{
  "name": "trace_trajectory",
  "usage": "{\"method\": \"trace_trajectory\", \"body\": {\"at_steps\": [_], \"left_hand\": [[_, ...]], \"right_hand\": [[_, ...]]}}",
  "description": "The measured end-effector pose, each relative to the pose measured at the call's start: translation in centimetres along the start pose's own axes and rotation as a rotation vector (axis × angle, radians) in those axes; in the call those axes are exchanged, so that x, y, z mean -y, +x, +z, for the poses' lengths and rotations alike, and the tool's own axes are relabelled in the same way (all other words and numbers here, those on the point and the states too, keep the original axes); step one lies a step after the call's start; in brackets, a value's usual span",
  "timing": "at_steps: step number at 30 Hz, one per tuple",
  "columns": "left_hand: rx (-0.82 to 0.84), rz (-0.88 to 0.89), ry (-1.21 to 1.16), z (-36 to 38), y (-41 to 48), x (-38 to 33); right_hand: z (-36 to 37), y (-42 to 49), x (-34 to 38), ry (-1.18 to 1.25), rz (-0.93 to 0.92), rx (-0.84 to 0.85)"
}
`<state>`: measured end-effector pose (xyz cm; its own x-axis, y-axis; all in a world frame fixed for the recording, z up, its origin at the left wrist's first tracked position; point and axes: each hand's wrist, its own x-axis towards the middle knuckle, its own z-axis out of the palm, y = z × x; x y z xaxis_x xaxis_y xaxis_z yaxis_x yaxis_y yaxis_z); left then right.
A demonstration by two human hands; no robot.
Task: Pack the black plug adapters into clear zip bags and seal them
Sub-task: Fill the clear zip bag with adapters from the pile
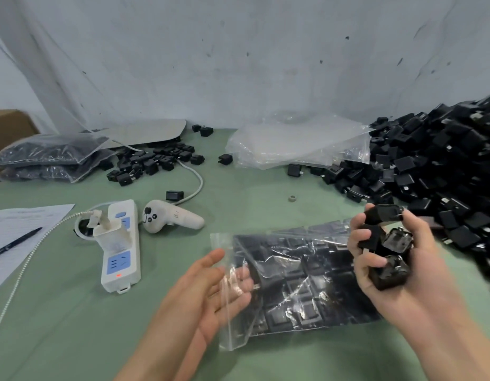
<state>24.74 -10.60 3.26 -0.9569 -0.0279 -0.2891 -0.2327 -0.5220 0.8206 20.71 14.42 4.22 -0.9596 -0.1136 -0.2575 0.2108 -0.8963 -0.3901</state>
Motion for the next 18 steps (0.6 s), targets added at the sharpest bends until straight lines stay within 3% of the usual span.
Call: {"method": "trace_trajectory", "body": {"at_steps": [4, 7, 9, 11, 13, 14, 18], "left_hand": [[0.085, -0.041, 0.078, 0.1, 0.3, 0.4], [0.046, -0.004, 0.179, 0.7, 0.4, 0.6], [-0.081, 0.166, 0.457, 0.1, 0.5, 0.2], [-0.296, 0.464, 0.730, -0.5, 0.6, -0.8], [-0.352, 0.646, 0.707, -0.1, 0.2, -2.0], [-0.290, 0.645, 0.633, 0.5, 0.0, -2.3], [0.142, 0.363, 0.478, 2.6, -0.6, -2.2]], "right_hand": [[0.7, 0.1, -0.7, -0.162, -0.035, 0.007], [1.8, -0.1, -1.5, -0.344, -0.062, 0.081], [2.7, -0.3, -1.9, -0.508, -0.098, 0.149], [3.9, -0.7, -2.3, -0.700, -0.145, 0.214], [4.7, -0.9, -2.9, -0.979, -0.234, 0.241], [5.0, -1.0, -3.4, -1.156, -0.313, 0.255], [4.9, -1.1, -5.3, -1.664, -0.602, 0.440]]}}
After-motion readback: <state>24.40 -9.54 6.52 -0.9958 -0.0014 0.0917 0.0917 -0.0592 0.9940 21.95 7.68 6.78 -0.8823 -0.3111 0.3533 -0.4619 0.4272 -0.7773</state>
